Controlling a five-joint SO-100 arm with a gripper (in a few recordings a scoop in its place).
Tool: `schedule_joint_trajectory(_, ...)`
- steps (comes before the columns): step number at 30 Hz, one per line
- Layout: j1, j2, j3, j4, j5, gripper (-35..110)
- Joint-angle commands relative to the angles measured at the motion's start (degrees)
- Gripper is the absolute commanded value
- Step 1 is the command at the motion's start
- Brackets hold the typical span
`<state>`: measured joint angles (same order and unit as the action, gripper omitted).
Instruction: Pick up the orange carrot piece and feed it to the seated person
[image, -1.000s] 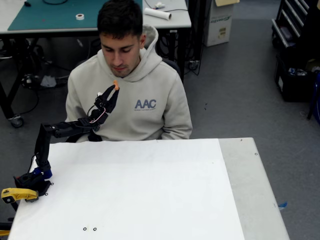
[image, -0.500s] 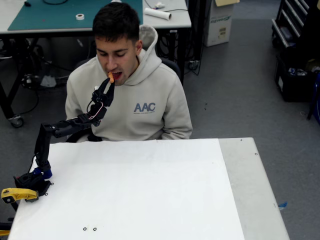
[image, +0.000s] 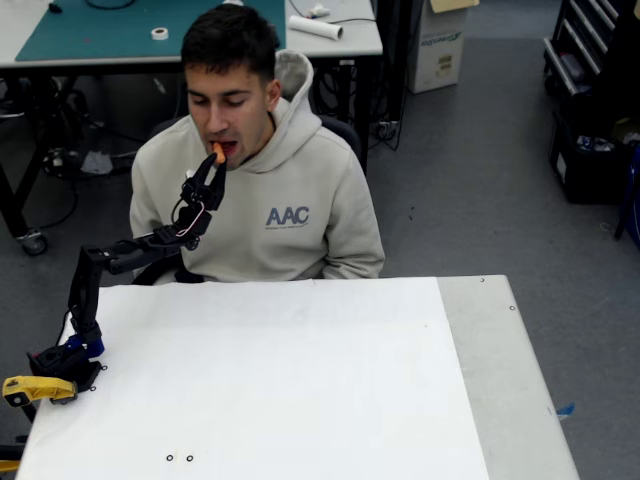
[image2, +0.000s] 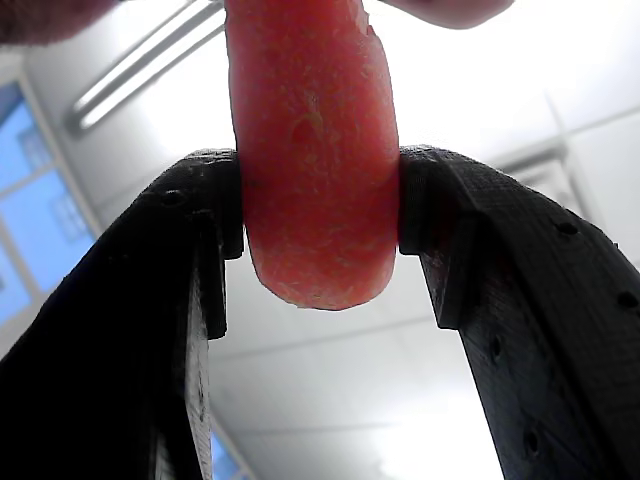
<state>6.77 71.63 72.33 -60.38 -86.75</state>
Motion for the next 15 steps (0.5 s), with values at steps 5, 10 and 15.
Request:
schedule_joint_trajectory(5, 0.3, 0.6, -2.6, -1.6, -0.9, -3)
schedule_joint_trajectory(10, 0.3, 0.4, -2.6, -1.7, -0.9, -3)
schedule_joint_trajectory(15, 0.3, 0.4, -2.6, -1.7, -0.9, -3)
